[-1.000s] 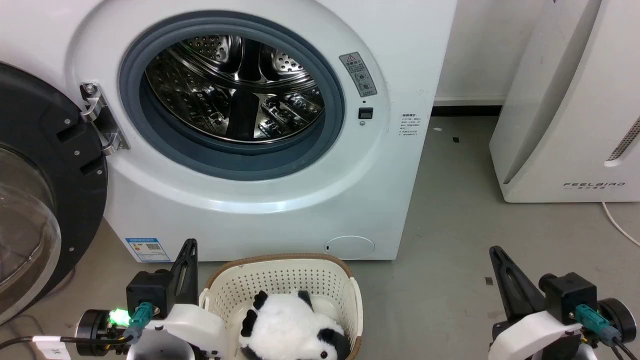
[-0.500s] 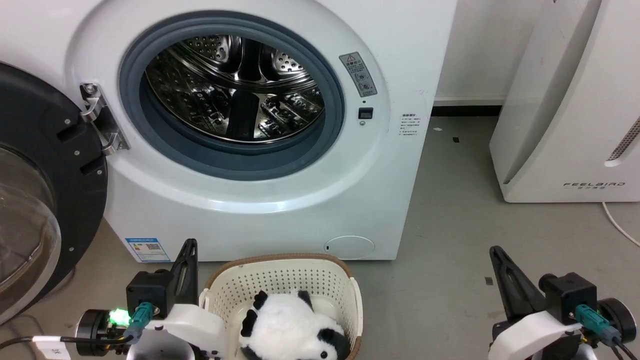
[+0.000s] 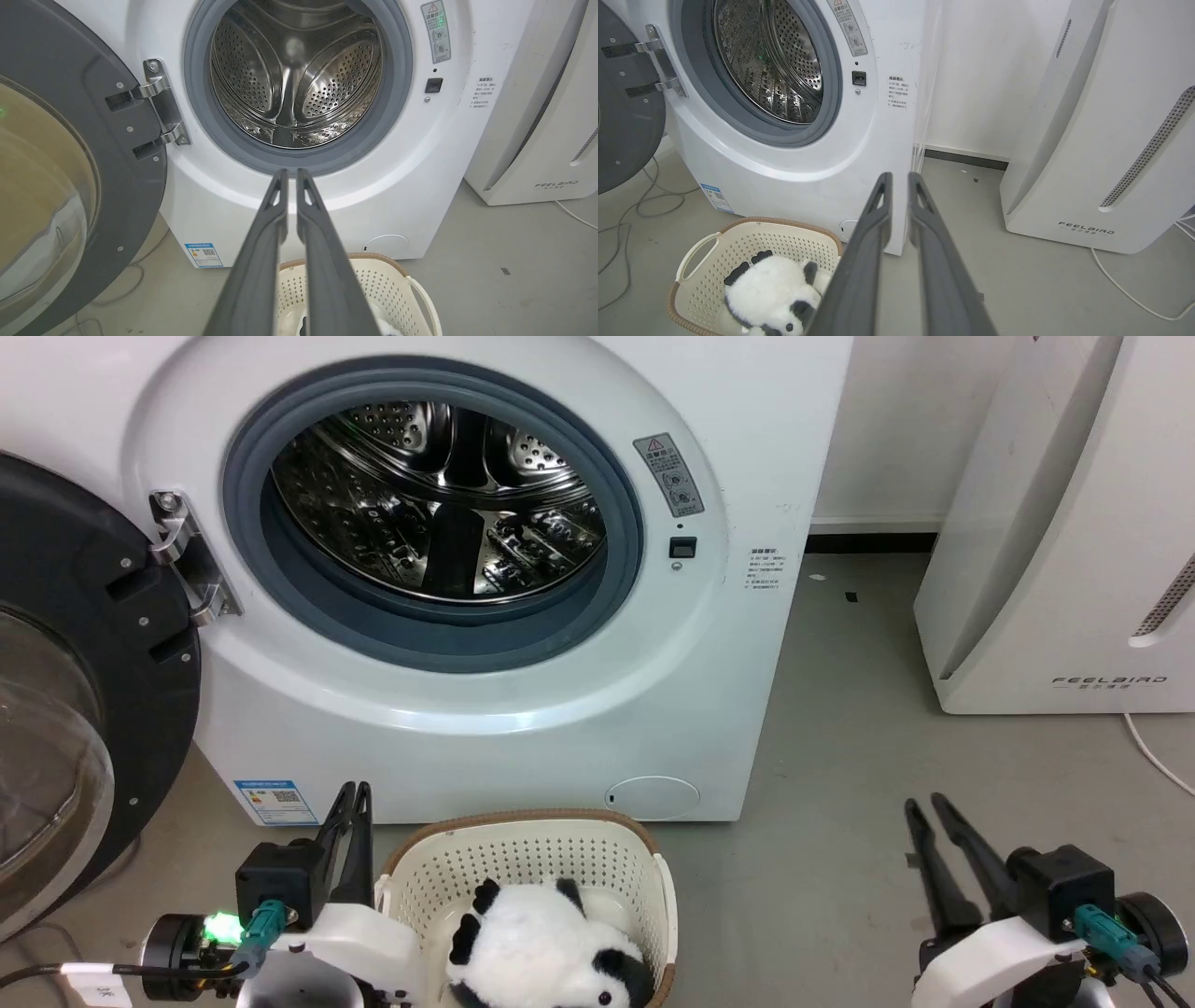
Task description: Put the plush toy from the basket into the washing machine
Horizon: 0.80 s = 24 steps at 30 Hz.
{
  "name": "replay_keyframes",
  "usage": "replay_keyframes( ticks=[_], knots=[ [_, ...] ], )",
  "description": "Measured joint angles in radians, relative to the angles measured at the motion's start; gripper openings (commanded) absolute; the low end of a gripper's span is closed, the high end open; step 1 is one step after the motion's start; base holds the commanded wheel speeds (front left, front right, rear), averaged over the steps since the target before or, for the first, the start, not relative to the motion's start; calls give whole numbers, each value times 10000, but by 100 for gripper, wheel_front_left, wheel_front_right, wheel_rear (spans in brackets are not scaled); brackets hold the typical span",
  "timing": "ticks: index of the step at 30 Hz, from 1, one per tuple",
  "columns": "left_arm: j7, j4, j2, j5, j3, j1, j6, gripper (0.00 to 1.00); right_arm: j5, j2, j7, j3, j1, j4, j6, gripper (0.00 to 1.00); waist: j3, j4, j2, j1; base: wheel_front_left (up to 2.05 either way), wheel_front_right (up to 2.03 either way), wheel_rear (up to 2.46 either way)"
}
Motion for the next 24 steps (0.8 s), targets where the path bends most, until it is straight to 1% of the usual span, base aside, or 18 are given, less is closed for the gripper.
replay_keyframes(
  ticks=[12,24],
  knots=[
    [-157,113,0,-8,-140,-25,107,100,190,0,-150,-178,0,-23,0,100,110,-17,0,0,0,0,0],
    [-408,1287,0,-102,-412,-640,125,100,360,0,-384,-238,-34,-63,0,100,582,-170,0,0,0,0,0]
  ],
)
